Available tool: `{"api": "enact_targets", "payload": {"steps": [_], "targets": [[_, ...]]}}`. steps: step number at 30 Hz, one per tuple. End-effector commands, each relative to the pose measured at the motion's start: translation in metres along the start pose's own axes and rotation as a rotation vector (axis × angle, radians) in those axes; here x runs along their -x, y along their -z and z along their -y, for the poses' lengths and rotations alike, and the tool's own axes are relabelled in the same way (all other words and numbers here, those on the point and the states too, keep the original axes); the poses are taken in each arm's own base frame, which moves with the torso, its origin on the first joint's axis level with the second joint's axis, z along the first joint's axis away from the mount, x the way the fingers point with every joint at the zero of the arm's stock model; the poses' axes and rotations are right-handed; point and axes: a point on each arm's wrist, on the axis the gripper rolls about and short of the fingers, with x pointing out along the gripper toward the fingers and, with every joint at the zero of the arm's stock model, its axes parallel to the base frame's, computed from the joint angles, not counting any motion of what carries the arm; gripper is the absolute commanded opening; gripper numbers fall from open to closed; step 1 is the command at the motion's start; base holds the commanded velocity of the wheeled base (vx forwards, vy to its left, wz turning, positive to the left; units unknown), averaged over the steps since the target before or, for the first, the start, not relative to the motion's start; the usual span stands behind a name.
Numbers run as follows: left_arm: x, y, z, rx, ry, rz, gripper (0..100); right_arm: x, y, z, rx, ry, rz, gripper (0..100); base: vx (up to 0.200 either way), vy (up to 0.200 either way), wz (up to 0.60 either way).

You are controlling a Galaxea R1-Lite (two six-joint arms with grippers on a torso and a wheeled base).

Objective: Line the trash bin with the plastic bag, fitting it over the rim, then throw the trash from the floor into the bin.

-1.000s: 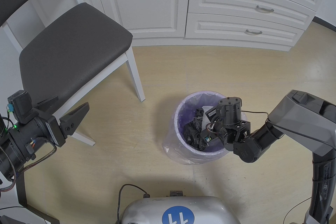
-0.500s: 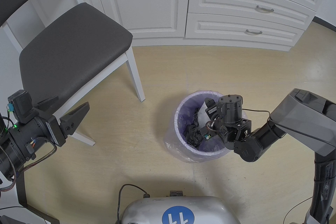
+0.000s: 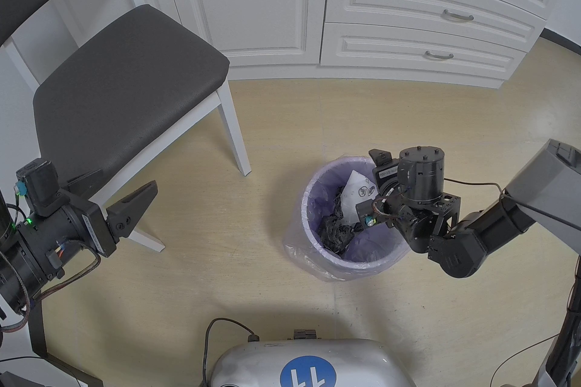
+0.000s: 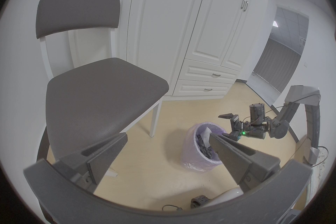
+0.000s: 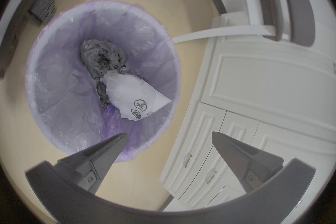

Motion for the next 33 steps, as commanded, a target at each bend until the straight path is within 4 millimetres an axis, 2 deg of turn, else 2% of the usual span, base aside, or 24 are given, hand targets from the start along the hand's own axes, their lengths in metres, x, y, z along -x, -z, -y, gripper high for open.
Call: {"api": "enact_targets", "payload": {"steps": [1, 9, 12, 16, 18, 19, 21, 24, 27, 29, 33], "targets": [[-0.005, 0.004, 0.000, -0.004, 0.000, -0.023, 100, 0.020, 0.014, 0.018, -0.123, 0.041, -0.005, 100, 0.000, 0.000, 0.00], [-0.008, 0.006, 0.000, -0.005, -0.006, -0.036, 100, 0.036, 0.026, 0.029, -0.525, 0.076, 0.003, 100, 0.000, 0.000, 0.00], [-0.008, 0.006, 0.000, -0.006, -0.006, -0.037, 100, 0.046, 0.038, 0.037, -0.658, 0.101, -0.009, 100, 0.000, 0.000, 0.00], [-0.009, 0.007, -0.001, -0.020, -0.009, -0.043, 100, 0.065, 0.072, 0.037, -0.794, 0.115, -0.066, 100, 0.000, 0.000, 0.00], [-0.010, 0.007, -0.002, -0.018, -0.020, -0.043, 100, 0.069, 0.078, 0.035, -0.810, 0.111, -0.077, 100, 0.000, 0.000, 0.00], [-0.010, 0.007, -0.004, -0.017, -0.030, -0.044, 100, 0.084, 0.094, 0.032, -0.865, 0.109, -0.106, 100, 0.000, 0.000, 0.00], [-0.010, 0.007, -0.007, -0.017, -0.044, -0.045, 100, 0.092, 0.105, 0.029, -0.902, 0.110, -0.130, 100, 0.000, 0.000, 0.00], [-0.012, 0.006, -0.010, -0.015, -0.064, -0.045, 100, 0.113, 0.131, 0.026, -1.018, 0.116, -0.184, 100, 0.000, 0.000, 0.00], [-0.014, 0.007, -0.013, -0.016, -0.080, -0.051, 100, 0.123, 0.143, 0.025, -1.108, 0.104, -0.206, 100, 0.000, 0.000, 0.00], [-0.018, 0.009, -0.014, -0.017, -0.084, -0.052, 100, 0.131, 0.152, 0.022, -1.233, 0.072, -0.186, 100, 0.000, 0.000, 0.00], [-0.026, 0.011, -0.020, -0.015, -0.117, -0.037, 100, 0.136, 0.156, 0.015, -1.375, 0.049, -0.141, 100, 0.000, 0.000, 0.00]]}}
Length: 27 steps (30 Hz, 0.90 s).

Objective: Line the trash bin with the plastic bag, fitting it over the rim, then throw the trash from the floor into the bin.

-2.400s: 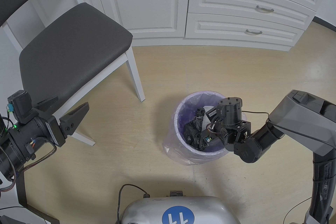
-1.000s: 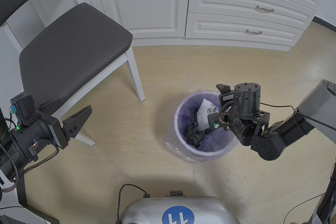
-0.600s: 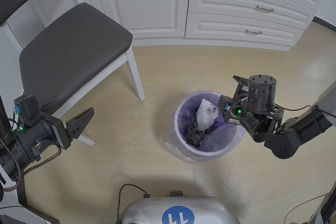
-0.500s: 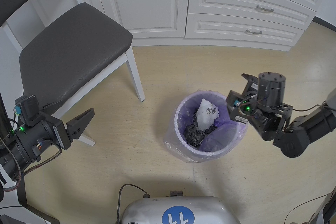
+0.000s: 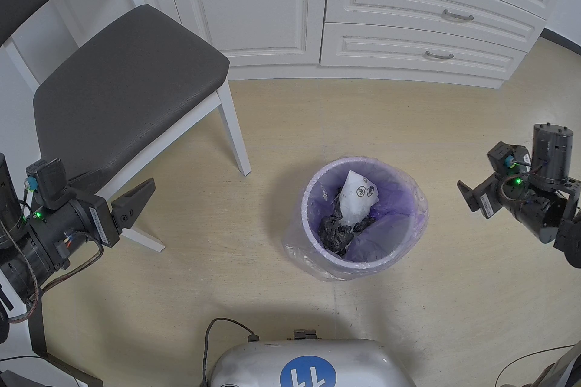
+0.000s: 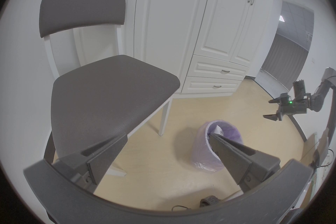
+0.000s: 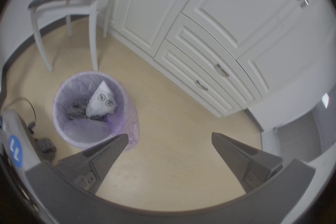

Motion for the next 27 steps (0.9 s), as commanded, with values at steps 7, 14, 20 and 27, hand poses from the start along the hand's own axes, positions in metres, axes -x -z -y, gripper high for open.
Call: {"api": "enact_targets", "payload": {"steps": [7, 14, 20, 27], "targets": [[-0.015, 0.010, -0.015, -0.012, -0.083, 0.003, 100, 0.020, 0.011, 0.021, -0.403, -0.019, 0.045, 100, 0.000, 0.000, 0.00], [-0.016, 0.006, -0.015, -0.027, -0.084, 0.043, 100, 0.018, 0.010, 0.015, -0.708, -0.087, 0.129, 100, 0.000, 0.000, 0.00], [-0.017, 0.003, -0.015, -0.032, -0.087, 0.115, 100, 0.023, 0.012, -0.006, -0.794, -0.146, 0.210, 100, 0.000, 0.000, 0.00], [-0.012, -0.001, -0.019, -0.106, -0.117, 0.250, 100, 0.028, 0.018, -0.027, -0.823, -0.119, 0.331, 100, 0.000, 0.000, 0.00]]}}
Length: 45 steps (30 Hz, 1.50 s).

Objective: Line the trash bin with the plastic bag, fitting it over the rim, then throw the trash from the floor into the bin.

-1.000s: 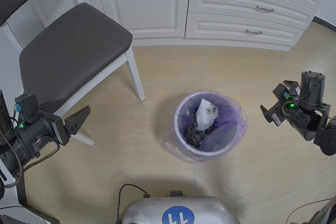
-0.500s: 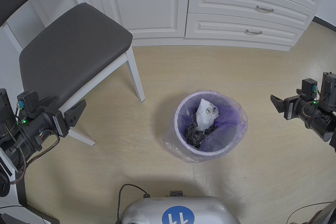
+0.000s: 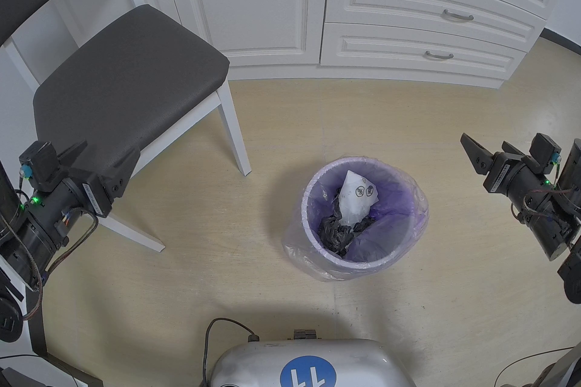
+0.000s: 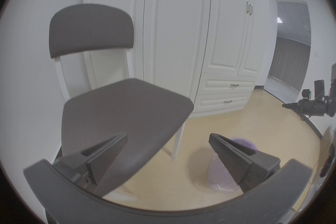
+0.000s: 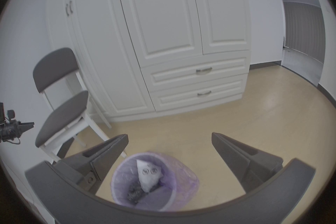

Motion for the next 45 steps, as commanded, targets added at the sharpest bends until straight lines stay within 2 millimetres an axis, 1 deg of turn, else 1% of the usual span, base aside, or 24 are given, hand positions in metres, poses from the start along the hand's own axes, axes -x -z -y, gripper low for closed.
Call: {"api": "enact_targets", "payload": {"steps": [1, 2, 5, 6, 8, 11, 12, 14, 17, 20, 24, 28, 33, 34, 35, 37, 39, 45], "targets": [[0.002, 0.002, -0.003, -0.050, -0.023, 0.063, 100, 0.006, 0.033, -0.008, 0.011, -0.006, -0.045, 100, 0.000, 0.000, 0.00], [0.002, 0.000, -0.004, -0.072, -0.031, 0.122, 100, 0.006, 0.038, -0.007, 0.030, 0.032, -0.015, 100, 0.000, 0.000, 0.00], [0.001, -0.001, -0.008, -0.107, -0.058, 0.183, 100, 0.008, 0.042, -0.006, 0.041, 0.045, 0.026, 100, 0.000, 0.000, 0.00], [0.001, -0.001, -0.011, -0.138, -0.081, 0.217, 100, 0.010, 0.049, -0.004, 0.062, 0.048, 0.013, 100, 0.000, 0.000, 0.00], [0.001, 0.001, -0.016, -0.175, -0.115, 0.254, 100, 0.015, 0.057, -0.002, 0.087, 0.057, -0.027, 100, 0.000, 0.000, 0.00], [0.007, 0.002, -0.022, -0.208, -0.151, 0.244, 100, 0.025, 0.055, -0.001, 0.064, 0.054, -0.030, 100, 0.000, 0.000, 0.00], [0.008, 0.003, -0.022, -0.208, -0.152, 0.244, 100, 0.025, 0.055, -0.001, 0.063, 0.053, -0.030, 100, 0.000, 0.000, 0.00], [0.016, 0.002, -0.023, -0.209, -0.158, 0.250, 100, 0.029, 0.053, -0.001, 0.051, 0.048, -0.022, 100, 0.000, 0.000, 0.00], [0.023, 0.004, -0.024, -0.214, -0.163, 0.243, 100, 0.031, 0.048, -0.001, 0.050, 0.044, -0.005, 100, 0.000, 0.000, 0.00], [0.032, 0.003, -0.025, -0.215, -0.173, 0.251, 100, 0.034, 0.043, 0.000, 0.072, 0.045, 0.017, 100, 0.000, 0.000, 0.00], [0.043, 0.001, -0.030, -0.223, -0.207, 0.265, 100, 0.042, 0.031, 0.001, 0.106, 0.041, 0.067, 100, 0.000, 0.000, 0.00], [0.055, -0.007, -0.034, -0.231, -0.247, 0.315, 100, 0.051, 0.015, 0.003, 0.139, 0.036, 0.134, 100, 0.000, 0.000, 0.00], [0.071, -0.015, -0.032, -0.227, -0.255, 0.377, 100, 0.062, 0.003, 0.005, 0.153, 0.034, 0.189, 100, 0.000, 0.000, 0.00], [0.075, -0.015, -0.032, -0.227, -0.255, 0.384, 100, 0.065, 0.000, 0.006, 0.156, 0.037, 0.206, 100, 0.000, 0.000, 0.00], [0.075, -0.015, -0.032, -0.227, -0.255, 0.384, 100, 0.065, 0.000, 0.006, 0.156, 0.037, 0.206, 100, 0.000, 0.000, 0.00], [0.085, -0.013, -0.031, -0.227, -0.257, 0.394, 100, 0.074, -0.012, 0.008, 0.164, 0.042, 0.263, 100, 0.000, 0.000, 0.00], [0.091, -0.013, -0.030, -0.224, -0.257, 0.404, 100, 0.081, -0.021, 0.009, 0.163, 0.042, 0.309, 100, 0.000, 0.000, 0.00], [0.104, -0.018, -0.029, -0.224, -0.262, 0.456, 100, 0.090, -0.035, 0.013, 0.176, 0.061, 0.378, 100, 0.000, 0.000, 0.00]]}}
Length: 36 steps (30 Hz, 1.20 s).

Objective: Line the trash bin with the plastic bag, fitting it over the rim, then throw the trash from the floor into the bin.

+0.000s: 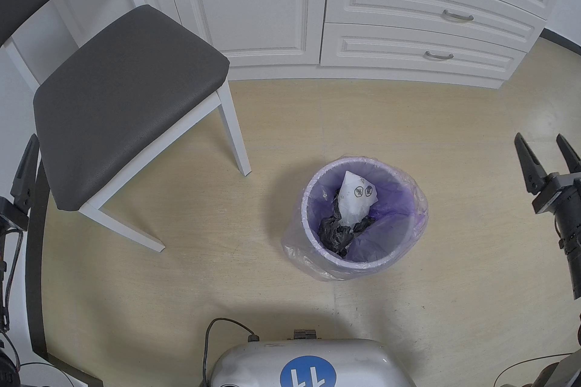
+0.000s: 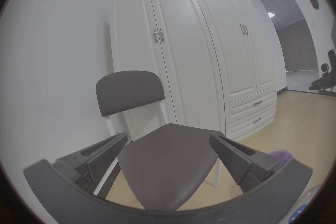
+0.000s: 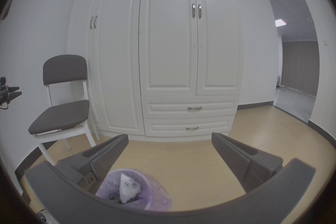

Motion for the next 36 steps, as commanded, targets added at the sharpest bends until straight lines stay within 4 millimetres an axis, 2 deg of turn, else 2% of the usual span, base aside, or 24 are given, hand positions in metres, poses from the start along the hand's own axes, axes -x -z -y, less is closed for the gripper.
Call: {"api": "enact_targets", "payload": {"steps": [1, 5, 11, 12, 15, 18, 19, 21, 27, 28, 36], "targets": [[0.013, -0.012, -0.004, 0.007, -0.015, 0.064, 100, 0.008, -0.020, 0.009, -0.011, 0.027, 0.099, 100, 0.000, 0.000, 0.00], [0.018, -0.017, -0.006, 0.009, -0.019, 0.085, 100, 0.008, -0.028, 0.013, 0.016, 0.058, 0.135, 100, 0.000, 0.000, 0.00], [0.030, -0.028, -0.010, 0.016, -0.008, 0.084, 100, 0.011, -0.056, 0.029, 0.052, 0.159, 0.252, 100, 0.000, 0.000, 0.00], [0.030, -0.028, -0.010, 0.016, -0.008, 0.084, 100, 0.011, -0.056, 0.029, 0.052, 0.159, 0.252, 100, 0.000, 0.000, 0.00], [0.039, -0.036, -0.013, 0.018, -0.005, 0.079, 100, 0.023, -0.078, 0.036, 0.052, 0.157, 0.272, 100, 0.000, 0.000, 0.00], [0.041, -0.039, -0.014, 0.018, -0.006, 0.081, 100, 0.027, -0.082, 0.038, 0.054, 0.152, 0.273, 100, 0.000, 0.000, 0.00], [0.047, -0.046, -0.016, 0.019, -0.009, 0.093, 100, 0.035, -0.093, 0.043, 0.067, 0.164, 0.271, 100, 0.000, 0.000, 0.00], [0.053, -0.051, -0.018, 0.020, -0.011, 0.102, 100, 0.039, -0.099, 0.046, 0.074, 0.177, 0.273, 100, 0.000, 0.000, 0.00], [0.070, -0.053, -0.020, 0.020, -0.004, 0.080, 100, 0.053, -0.115, 0.054, 0.087, 0.220, 0.305, 100, 0.000, 0.000, 0.00], [0.076, -0.053, -0.021, 0.022, -0.005, 0.082, 100, 0.060, -0.120, 0.056, 0.091, 0.234, 0.313, 100, 0.000, 0.000, 0.00], [0.092, -0.058, -0.024, 0.021, -0.025, 0.120, 100, 0.101, -0.123, 0.064, 0.127, 0.283, 0.292, 100, 0.000, 0.000, 0.00]]}}
